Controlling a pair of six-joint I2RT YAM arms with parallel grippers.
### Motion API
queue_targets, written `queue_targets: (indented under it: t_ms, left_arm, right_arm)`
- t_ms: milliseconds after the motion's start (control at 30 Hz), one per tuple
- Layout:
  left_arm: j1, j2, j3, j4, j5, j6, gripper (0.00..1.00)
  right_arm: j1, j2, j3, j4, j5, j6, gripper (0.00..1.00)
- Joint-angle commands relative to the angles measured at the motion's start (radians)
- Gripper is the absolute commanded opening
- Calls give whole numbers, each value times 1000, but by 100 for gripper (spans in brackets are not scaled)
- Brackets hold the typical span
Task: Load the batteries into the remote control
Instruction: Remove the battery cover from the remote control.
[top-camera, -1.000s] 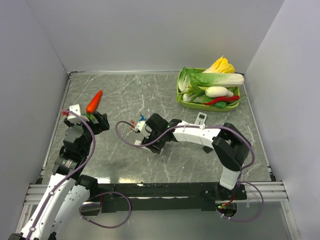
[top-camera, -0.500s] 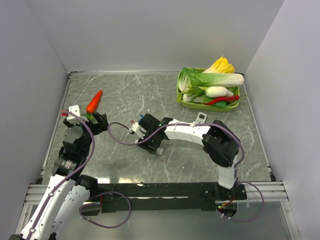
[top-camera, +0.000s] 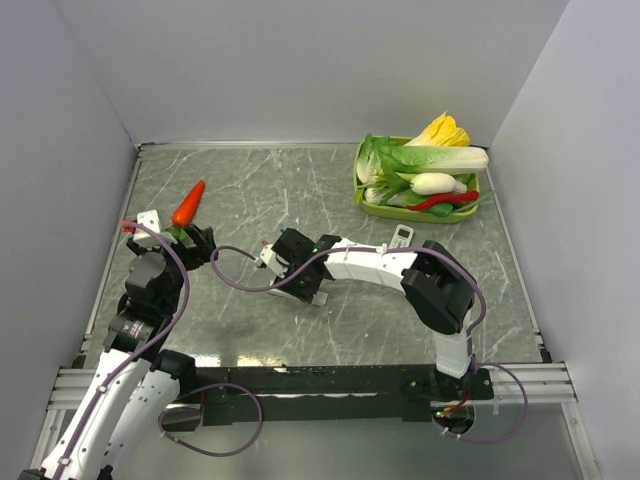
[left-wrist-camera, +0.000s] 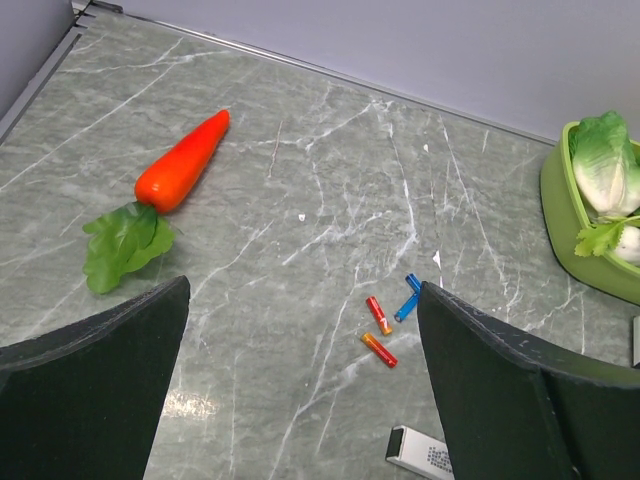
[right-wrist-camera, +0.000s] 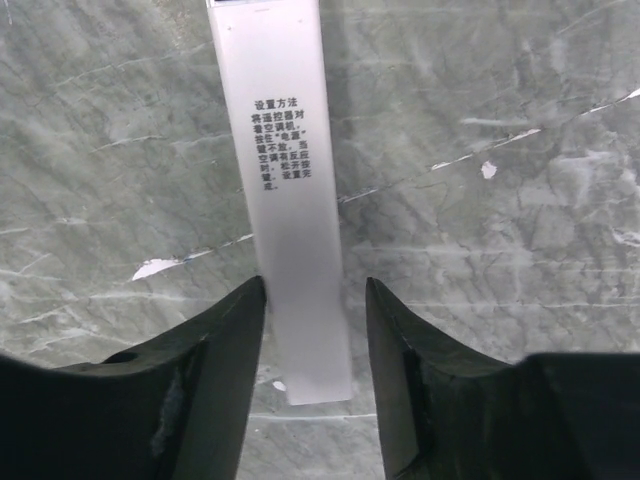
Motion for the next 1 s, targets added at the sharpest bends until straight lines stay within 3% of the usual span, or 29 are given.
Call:
queue_targets:
  t_ms: [0, 100, 400, 667, 767, 967]
  left_arm:
    - [6, -11, 16, 27, 3, 9, 99]
    - [6, -10, 16, 27, 8, 10, 99]
    - [6, -4, 17, 27, 13, 12, 99]
    - [6, -2, 17, 26, 11, 12, 99]
    - [6, 1, 17, 23, 10, 10, 99]
    - [6, 4, 16, 24, 13, 9, 99]
  right_arm:
    - [16, 5, 48, -28, 28, -3, 47]
    - [21, 3, 56, -43, 28, -9, 38]
    - [27, -46, 73, -89, 8, -21, 25]
    - [30, -66, -1, -34, -32, -40, 30]
    - [29, -76, -41, -13, -46, -41, 38]
    - [29, -102, -88, -9, -44, -35, 41]
